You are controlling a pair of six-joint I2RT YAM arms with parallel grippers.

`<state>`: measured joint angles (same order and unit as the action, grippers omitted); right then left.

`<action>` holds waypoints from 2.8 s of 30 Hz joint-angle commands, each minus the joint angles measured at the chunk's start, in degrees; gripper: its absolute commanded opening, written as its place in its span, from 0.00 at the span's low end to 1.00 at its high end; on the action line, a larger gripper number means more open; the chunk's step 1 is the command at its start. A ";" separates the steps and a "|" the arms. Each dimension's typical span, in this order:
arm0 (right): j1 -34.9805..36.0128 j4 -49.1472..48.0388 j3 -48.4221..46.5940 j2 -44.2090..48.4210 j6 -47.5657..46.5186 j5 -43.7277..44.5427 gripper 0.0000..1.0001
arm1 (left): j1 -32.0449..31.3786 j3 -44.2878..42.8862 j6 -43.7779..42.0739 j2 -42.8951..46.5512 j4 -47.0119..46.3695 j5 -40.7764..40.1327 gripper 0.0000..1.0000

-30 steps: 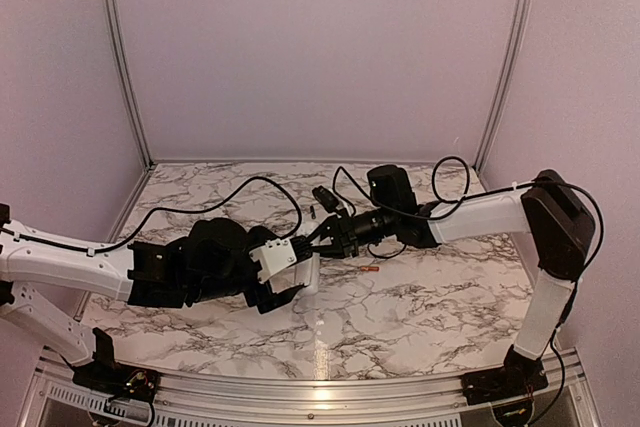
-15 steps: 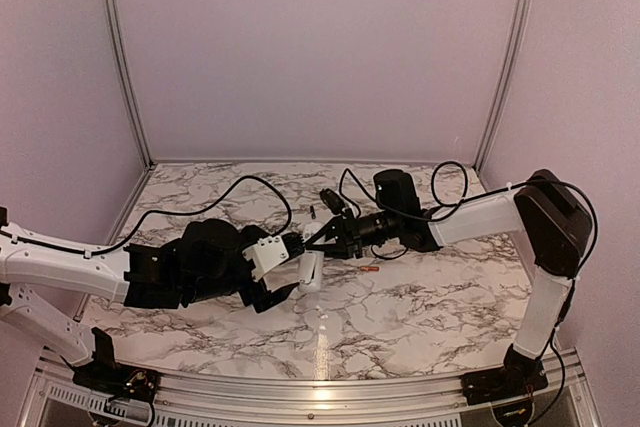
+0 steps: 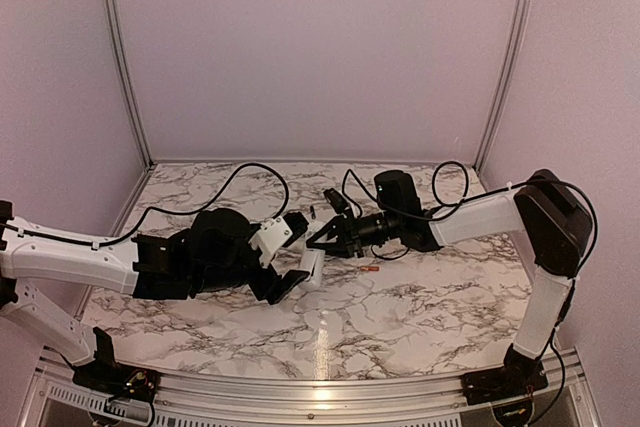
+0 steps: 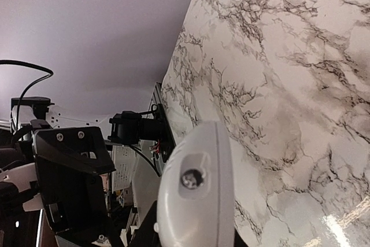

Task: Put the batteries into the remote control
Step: Remove the battery cover from the remote control, then move the battery cover to the center of the board, then pick up the battery from the center of the board.

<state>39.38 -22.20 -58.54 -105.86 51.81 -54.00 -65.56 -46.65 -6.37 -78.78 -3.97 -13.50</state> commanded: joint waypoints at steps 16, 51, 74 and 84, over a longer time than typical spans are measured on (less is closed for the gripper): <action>-1.91 -0.17 1.49 0.70 -0.48 2.44 0.00 | 0.26 -11.36 19.10 -11.74 11.99 -3.84 0.78; -11.59 2.56 6.84 8.46 -5.44 3.02 0.00 | 8.69 -7.10 20.31 -8.70 12.25 1.01 0.57; -20.19 -2.72 16.80 17.50 -7.64 -0.32 0.00 | 20.67 -55.03 23.21 -48.52 24.67 -2.05 0.74; -20.29 -1.08 16.80 18.48 -10.56 -0.45 0.00 | 23.53 -65.63 26.85 -58.26 26.97 -1.52 0.74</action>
<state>19.35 -23.14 -41.63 -88.53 43.11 -53.69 -43.07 -109.23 18.37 -134.17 21.02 -15.25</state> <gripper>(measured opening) 0.202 0.741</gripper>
